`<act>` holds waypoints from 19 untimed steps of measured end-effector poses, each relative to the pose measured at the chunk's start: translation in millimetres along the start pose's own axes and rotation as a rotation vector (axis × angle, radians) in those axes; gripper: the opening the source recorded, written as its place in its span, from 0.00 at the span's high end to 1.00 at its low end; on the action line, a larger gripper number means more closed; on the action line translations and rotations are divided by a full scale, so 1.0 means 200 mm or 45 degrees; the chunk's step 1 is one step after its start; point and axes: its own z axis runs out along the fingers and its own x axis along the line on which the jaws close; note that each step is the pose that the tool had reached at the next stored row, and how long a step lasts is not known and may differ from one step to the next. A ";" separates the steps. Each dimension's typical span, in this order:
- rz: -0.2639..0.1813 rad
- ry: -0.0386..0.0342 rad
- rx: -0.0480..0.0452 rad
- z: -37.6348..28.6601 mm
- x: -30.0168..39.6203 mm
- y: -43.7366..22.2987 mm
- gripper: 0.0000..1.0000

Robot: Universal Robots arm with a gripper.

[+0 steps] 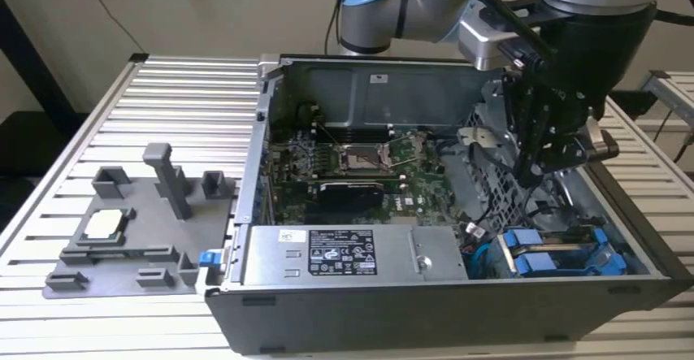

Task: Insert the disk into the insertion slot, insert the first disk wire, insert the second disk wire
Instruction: 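Insert the first disk wire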

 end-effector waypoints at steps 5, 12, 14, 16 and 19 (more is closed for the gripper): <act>0.000 -0.0013 -0.007 0.006 0.043 -0.021 0.84; -0.001 -0.0039 -0.020 0.018 0.126 -0.057 0.84; -0.001 -0.0046 -0.024 0.021 0.149 -0.067 0.84; -0.001 -0.0054 -0.028 0.024 0.172 -0.078 0.84; -0.002 -0.0064 -0.034 0.029 0.206 -0.093 0.84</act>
